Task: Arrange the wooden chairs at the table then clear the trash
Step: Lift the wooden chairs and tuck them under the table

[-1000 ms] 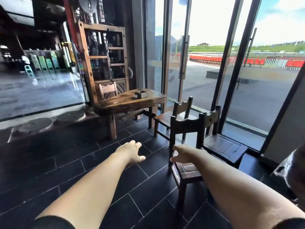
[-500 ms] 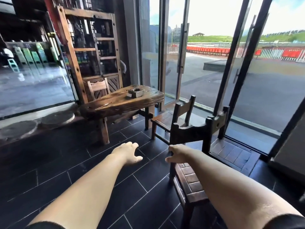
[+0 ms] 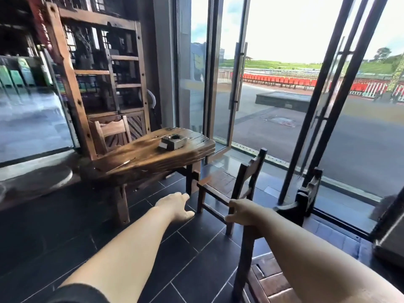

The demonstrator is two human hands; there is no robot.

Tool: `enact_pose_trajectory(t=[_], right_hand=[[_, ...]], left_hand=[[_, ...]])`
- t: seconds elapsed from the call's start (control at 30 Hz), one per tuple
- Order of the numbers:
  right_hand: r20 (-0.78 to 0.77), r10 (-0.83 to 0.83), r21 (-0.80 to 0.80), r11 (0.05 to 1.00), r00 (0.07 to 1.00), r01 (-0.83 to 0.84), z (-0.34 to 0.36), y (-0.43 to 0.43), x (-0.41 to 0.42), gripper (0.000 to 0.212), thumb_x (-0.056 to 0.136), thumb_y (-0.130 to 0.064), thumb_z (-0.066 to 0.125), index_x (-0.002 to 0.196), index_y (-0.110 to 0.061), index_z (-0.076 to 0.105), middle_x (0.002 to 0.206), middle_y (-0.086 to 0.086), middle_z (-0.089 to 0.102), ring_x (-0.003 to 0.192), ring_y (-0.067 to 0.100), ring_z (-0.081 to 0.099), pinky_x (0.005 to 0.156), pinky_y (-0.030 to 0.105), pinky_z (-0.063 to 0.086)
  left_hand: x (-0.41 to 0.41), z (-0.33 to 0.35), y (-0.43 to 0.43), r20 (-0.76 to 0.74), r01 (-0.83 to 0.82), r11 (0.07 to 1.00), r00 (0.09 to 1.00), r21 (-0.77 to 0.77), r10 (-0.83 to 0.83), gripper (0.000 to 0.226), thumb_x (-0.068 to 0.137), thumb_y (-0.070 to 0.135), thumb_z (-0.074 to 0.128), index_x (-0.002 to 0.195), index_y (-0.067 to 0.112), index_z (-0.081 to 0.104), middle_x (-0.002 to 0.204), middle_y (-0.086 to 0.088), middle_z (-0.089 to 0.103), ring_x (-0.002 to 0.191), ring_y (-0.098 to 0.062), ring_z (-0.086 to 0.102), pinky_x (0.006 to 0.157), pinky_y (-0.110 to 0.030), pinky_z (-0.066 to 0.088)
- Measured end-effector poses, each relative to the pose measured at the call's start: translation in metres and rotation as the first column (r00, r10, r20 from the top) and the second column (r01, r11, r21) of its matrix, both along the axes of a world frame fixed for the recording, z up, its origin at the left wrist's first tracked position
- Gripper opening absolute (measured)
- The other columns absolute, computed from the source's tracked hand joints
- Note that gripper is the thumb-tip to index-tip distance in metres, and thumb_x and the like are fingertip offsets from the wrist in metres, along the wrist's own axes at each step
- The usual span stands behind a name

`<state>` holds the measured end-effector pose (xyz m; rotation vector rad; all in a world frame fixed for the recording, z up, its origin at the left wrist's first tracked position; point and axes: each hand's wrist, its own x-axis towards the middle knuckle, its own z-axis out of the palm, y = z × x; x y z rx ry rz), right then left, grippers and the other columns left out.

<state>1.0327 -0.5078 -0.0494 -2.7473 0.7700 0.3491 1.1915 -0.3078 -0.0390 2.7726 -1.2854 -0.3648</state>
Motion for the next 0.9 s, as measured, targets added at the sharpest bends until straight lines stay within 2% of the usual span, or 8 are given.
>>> enact_pose_trajectory(t=[0.1,0.33,0.6,0.77,0.83,0.9], right_hand=[[0.016,-0.026,0.022,0.999,1.000,0.026,0.000,-0.031,0.038,0.062,0.084,-0.055,0.062,0.132,-0.019,0.051,0.130,0.010,0.057,0.117,0.031,0.055,0.094,0.037,0.047],[0.013,-0.083,0.049,0.995,0.996,0.083,-0.018,-0.134,0.117,0.051,0.084,-0.053,0.063,0.120,-0.017,0.054,0.117,0.008,0.060,0.104,0.029,0.059,0.088,0.036,0.051],[0.010,-0.164,0.080,0.983,0.986,0.163,-0.033,-0.291,0.217,0.060,0.087,-0.050,0.062,0.136,-0.016,0.050,0.138,0.012,0.054,0.123,0.031,0.053,0.096,0.034,0.045],[0.045,-0.204,0.088,0.976,0.978,0.199,-0.027,-0.374,0.247,0.056,0.091,-0.043,0.063,0.139,-0.019,0.048,0.136,0.011,0.058,0.122,0.031,0.054,0.088,0.029,0.040],[0.028,-0.253,0.094,0.964,0.967,0.250,-0.029,-0.404,0.249,0.052,0.090,-0.044,0.063,0.133,-0.017,0.052,0.132,0.012,0.060,0.119,0.031,0.056,0.084,0.029,0.041],[0.018,-0.331,0.100,0.939,0.943,0.328,-0.033,-0.435,0.248,0.056,0.088,-0.050,0.062,0.131,-0.016,0.052,0.134,0.010,0.059,0.121,0.031,0.055,0.093,0.034,0.045]], left_hand=[[0.041,0.001,-0.034,-0.013,0.032,0.999,0.999,0.015,-0.032,0.066,0.085,0.058,0.054,0.140,0.023,0.043,0.137,0.000,0.050,0.128,-0.024,0.050,0.101,-0.041,0.045],[0.128,-0.011,-0.140,-0.019,0.108,0.993,0.994,0.043,-0.108,0.065,0.087,0.057,0.056,0.141,0.022,0.043,0.138,-0.001,0.051,0.127,-0.026,0.052,0.101,-0.040,0.046],[0.238,-0.020,-0.302,-0.012,0.136,0.990,0.991,0.040,-0.136,0.066,0.087,0.055,0.057,0.140,0.019,0.045,0.138,-0.006,0.051,0.127,-0.028,0.052,0.102,-0.040,0.045],[0.281,-0.021,-0.406,-0.022,0.191,0.980,0.982,0.057,-0.190,0.065,0.084,0.058,0.058,0.137,0.022,0.047,0.136,-0.005,0.053,0.125,-0.028,0.053,0.104,-0.041,0.044],[0.290,-0.020,-0.447,-0.022,0.233,0.971,0.972,0.052,-0.232,0.067,0.085,0.056,0.057,0.140,0.021,0.045,0.139,-0.005,0.052,0.127,-0.028,0.053,0.105,-0.042,0.044],[0.295,-0.020,-0.488,-0.029,0.282,0.958,0.959,0.054,-0.281,0.066,0.086,0.055,0.056,0.141,0.021,0.045,0.142,-0.004,0.051,0.129,-0.027,0.052,0.105,-0.040,0.043]])
